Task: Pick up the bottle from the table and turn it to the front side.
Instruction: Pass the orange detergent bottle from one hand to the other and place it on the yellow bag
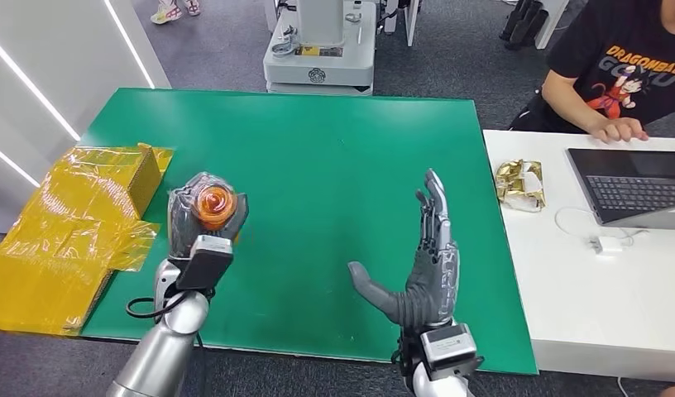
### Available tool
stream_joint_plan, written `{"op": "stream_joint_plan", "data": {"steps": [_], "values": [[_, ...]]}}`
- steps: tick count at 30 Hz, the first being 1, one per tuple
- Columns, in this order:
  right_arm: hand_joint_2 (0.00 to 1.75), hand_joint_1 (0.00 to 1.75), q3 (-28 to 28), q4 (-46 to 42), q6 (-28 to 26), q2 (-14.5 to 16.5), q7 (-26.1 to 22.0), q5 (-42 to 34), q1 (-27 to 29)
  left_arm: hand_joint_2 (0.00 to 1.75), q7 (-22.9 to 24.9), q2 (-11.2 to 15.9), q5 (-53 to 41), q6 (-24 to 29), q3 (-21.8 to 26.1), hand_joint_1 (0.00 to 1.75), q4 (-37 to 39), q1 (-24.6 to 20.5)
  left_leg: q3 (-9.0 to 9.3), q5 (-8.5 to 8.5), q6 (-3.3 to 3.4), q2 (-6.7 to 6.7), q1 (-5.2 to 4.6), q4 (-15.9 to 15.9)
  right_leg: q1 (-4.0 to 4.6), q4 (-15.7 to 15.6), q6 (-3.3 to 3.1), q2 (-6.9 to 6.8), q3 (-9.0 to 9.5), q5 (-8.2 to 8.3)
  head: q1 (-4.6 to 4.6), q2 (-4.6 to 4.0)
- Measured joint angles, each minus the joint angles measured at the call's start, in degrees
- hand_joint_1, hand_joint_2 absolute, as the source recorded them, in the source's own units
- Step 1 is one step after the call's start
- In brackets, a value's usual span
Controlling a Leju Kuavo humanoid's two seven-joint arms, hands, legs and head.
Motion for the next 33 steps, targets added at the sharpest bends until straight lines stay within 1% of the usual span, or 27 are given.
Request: {"op": "stream_joint_plan", "data": {"steps": [4, 7, 11, 15, 19, 22, 27, 33], "values": [[1.75, 0.0, 0.1, -1.7, -0.6, 0.0, 0.0, -0.4, 0.7, 1.75, 3.7, 3.1, -11.9, 4.6, 0.7, 1.75, 0.2, -1.0, 0.0, 0.0, 0.0, -0.01, 0.01, 0.0, 0.01, 0.0, 0.0, -0.01, -0.01, 0.0, -0.01, 0.0], [1.75, 0.0, 0.1, -2.8, -0.8, 0.0, 0.2, -0.4, 1.0, 1.75, 8.5, 5.2, -22.7, 6.6, 0.8, 1.75, 0.6, -2.0, 0.0, 0.0, -0.01, -0.01, 0.02, 0.0, 0.02, 0.0, 0.0, 0.0, -0.01, 0.0, 0.01, 0.0], [1.75, 0.0, 0.1, -5.2, -0.5, 0.0, 1.7, 0.5, 1.7, 1.75, 14.1, 8.7, -33.7, 6.4, 0.7, 1.75, 1.8, -4.5, 0.01, 0.01, -0.01, 0.01, 0.02, 0.0, 0.02, 0.0, 0.0, 0.01, -0.01, 0.0, 0.0, 0.0], [1.75, 0.0, 0.1, -7.5, -0.4, 0.0, 2.1, 1.5, 2.8, 1.75, 17.3, 11.5, -42.5, 5.9, 0.1, 1.75, 4.2, -6.9, 0.01, 0.01, -0.01, 0.01, 0.02, 0.0, 0.02, 0.0, 0.0, 0.01, -0.02, 0.0, 0.01, 0.0], [1.75, 0.0, 0.1, -8.8, 0.0, 0.0, 1.9, 1.9, 3.8, 1.75, 19.4, 12.7, -46.7, 4.3, -1.2, 1.75, 7.2, -8.8, 0.01, 0.01, -0.01, 0.02, 0.01, 0.0, 0.02, 0.0, 0.0, 0.03, -0.02, 0.0, 0.01, 0.0], [1.75, 0.0, 0.1, -9.1, 0.1, 0.0, 1.8, 1.9, 4.1, 1.75, 20.5, 13.5, -48.5, 1.5, -2.4, 1.75, 9.7, -9.8, 0.01, 0.01, -0.01, 0.03, 0.01, 0.0, 0.01, 0.0, 0.0, 0.04, -0.03, 0.0, 0.01, 0.0], [1.75, 0.0, 0.1, -9.4, -0.8, -0.1, 1.6, 1.7, 4.2, 1.75, 20.7, 14.2, -49.6, -1.2, -4.3, 1.75, 14.4, -11.6, 0.01, 0.01, -0.02, 0.03, 0.01, 0.0, 0.02, 0.0, 0.0, 0.04, -0.04, 0.0, 0.0, 0.0], [1.75, 0.0, 0.1, -10.5, -1.8, -0.6, 1.1, 1.4, 5.3, 1.75, 19.8, 14.3, -50.1, -4.7, -6.7, 1.75, 23.1, -14.8, 0.01, 0.01, -0.02, 0.06, 0.01, 0.0, 0.02, 0.0, -0.01, 0.07, -0.04, 0.01, 0.01, 0.0]]}}
